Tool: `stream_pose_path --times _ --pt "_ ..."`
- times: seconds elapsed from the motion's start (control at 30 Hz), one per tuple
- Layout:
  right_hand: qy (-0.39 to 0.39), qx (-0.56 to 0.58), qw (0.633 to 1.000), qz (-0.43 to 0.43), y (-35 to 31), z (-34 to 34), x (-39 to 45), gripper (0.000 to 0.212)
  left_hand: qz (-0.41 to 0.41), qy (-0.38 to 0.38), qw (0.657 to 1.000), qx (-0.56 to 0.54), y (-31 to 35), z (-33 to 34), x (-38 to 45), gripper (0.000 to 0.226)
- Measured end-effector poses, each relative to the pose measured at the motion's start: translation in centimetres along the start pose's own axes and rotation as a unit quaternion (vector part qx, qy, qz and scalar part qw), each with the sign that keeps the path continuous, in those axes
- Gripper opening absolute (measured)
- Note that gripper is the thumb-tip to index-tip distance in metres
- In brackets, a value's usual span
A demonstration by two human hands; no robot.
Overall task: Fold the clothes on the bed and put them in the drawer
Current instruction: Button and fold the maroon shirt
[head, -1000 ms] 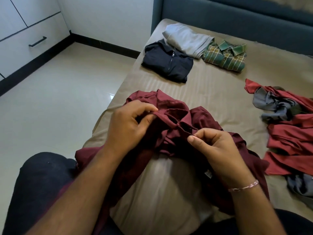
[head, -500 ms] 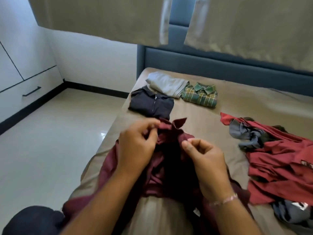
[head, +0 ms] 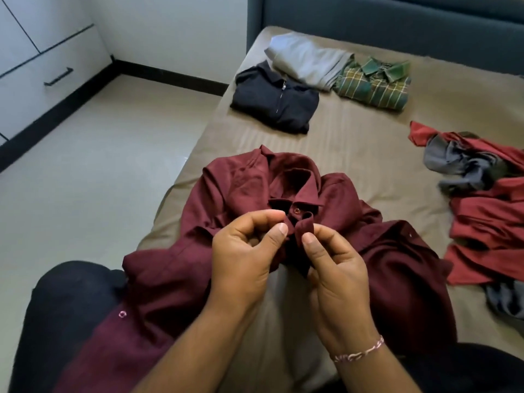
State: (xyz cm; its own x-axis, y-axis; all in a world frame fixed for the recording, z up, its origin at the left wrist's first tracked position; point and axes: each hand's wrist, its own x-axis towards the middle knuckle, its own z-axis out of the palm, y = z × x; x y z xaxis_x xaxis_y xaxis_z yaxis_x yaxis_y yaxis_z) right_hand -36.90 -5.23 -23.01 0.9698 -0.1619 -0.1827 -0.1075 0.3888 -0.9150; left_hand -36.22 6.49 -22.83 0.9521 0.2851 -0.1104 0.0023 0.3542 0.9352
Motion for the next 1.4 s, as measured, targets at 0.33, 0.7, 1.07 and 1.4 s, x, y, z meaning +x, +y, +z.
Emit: stream_pose_path --times 0.33,0.7,1.07,1.4 --pt "0.005 -0.092 0.994 -0.065 1.3 -0.8 0.9 0.028 -0.008 0.003 1.0 -0.01 -0.7 0.1 -0.2 0.017" --pt "0.002 -0.102 0.99 -0.094 1.5 -1.1 1.1 0.02 0.017 -0.013 1.0 -0.019 -1.0 0.3 -0.2 0.014" --pt "-0.013 -0.129 0.983 -0.133 1.5 -1.1 0.8 0.025 0.041 -0.021 0.999 0.023 -1.4 -0.1 -0.3 0.013" --pt "-0.02 -0.148 0.977 -0.151 1.4 -1.7 1.2 0.019 0.001 -0.014 1.0 -0.007 -1.4 -0.2 -0.1 0.005"
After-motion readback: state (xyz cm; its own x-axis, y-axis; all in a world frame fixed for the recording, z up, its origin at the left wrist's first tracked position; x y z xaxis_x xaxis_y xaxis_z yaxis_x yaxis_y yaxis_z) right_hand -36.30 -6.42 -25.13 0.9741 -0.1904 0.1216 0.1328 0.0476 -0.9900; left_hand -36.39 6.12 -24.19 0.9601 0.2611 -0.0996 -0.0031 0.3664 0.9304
